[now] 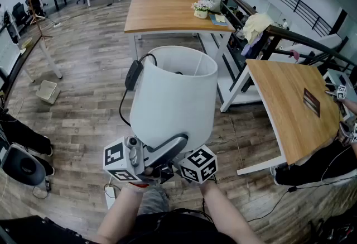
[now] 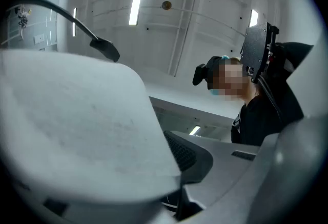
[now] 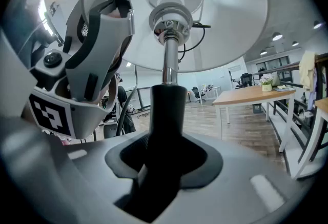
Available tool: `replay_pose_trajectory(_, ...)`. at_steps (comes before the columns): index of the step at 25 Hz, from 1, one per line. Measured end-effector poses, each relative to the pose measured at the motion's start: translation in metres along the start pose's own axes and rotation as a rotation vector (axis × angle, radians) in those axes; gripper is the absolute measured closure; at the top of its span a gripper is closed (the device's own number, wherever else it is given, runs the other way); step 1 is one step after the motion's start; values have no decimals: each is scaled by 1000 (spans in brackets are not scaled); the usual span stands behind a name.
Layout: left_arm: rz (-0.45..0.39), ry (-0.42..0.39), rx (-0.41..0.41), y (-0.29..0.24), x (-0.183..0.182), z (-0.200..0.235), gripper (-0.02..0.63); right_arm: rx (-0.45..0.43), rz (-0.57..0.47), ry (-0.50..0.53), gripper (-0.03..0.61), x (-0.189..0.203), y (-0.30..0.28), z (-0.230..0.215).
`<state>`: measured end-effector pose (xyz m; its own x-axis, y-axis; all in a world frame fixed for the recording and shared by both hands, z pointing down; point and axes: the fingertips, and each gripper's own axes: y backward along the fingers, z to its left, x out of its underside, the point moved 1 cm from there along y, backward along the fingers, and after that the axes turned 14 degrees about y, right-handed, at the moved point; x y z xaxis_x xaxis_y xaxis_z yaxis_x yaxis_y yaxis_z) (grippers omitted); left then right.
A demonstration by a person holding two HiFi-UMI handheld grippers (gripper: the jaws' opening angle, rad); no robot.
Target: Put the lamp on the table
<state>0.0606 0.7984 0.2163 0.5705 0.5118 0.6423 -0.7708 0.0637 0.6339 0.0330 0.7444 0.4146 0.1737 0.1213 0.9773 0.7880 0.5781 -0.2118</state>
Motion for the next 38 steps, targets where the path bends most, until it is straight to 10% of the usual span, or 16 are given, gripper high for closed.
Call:
replay_pose_trajectory(18, 28, 55, 48, 54, -134, 118, 577, 80, 9, -19, 411, -34, -161, -88)
replay_pose_trajectory(38, -25, 44, -10, 88, -181, 178, 578, 17, 36, -24, 411, -30, -230, -118)
